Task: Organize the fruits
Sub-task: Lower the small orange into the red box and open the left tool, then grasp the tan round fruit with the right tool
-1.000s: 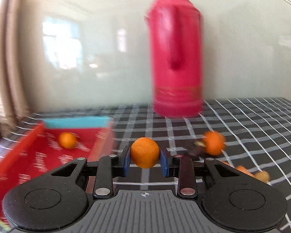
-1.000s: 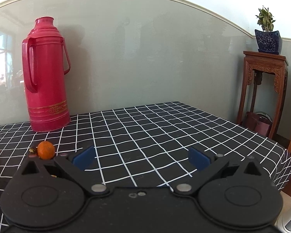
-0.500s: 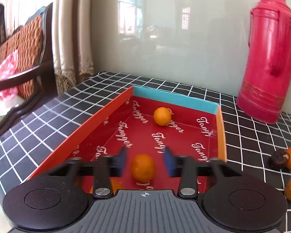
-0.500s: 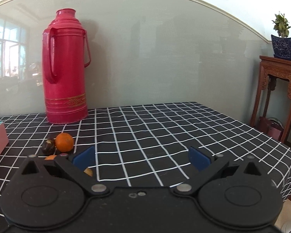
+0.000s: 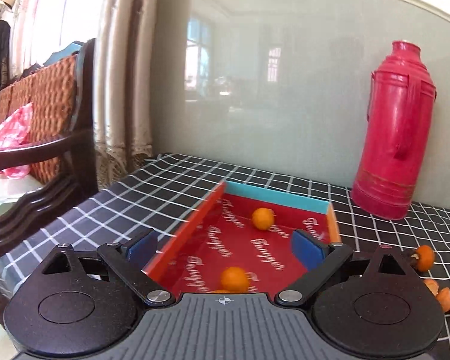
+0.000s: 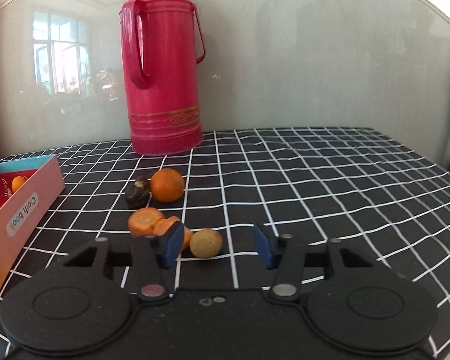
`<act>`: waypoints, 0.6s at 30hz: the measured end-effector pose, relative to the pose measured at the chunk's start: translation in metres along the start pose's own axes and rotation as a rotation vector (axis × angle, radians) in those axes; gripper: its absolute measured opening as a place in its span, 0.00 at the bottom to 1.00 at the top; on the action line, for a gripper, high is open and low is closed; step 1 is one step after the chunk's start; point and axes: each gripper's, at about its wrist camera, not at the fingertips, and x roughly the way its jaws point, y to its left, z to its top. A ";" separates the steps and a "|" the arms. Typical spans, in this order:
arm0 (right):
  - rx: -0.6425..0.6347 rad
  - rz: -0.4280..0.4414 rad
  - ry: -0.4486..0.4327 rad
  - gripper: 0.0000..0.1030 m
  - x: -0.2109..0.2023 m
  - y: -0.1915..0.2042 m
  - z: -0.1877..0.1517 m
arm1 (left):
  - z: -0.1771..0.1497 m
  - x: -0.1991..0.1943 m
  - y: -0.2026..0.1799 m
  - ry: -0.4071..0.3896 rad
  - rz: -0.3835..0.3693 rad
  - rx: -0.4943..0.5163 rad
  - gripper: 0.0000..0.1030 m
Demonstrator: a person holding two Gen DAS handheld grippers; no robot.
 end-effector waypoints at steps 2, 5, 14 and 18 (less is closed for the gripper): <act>0.031 0.012 0.029 0.26 0.008 -0.002 0.000 | -0.002 -0.005 0.011 -0.012 0.023 0.000 0.94; 0.070 0.020 0.046 0.25 0.014 -0.004 -0.001 | -0.006 -0.011 0.024 -0.040 0.073 -0.001 0.97; 0.116 0.045 0.054 0.16 0.019 -0.002 -0.003 | -0.009 -0.001 0.047 -0.030 0.139 -0.035 0.98; 0.081 0.043 -0.022 0.16 0.003 0.005 0.003 | -0.009 0.000 0.057 -0.031 0.167 -0.073 0.98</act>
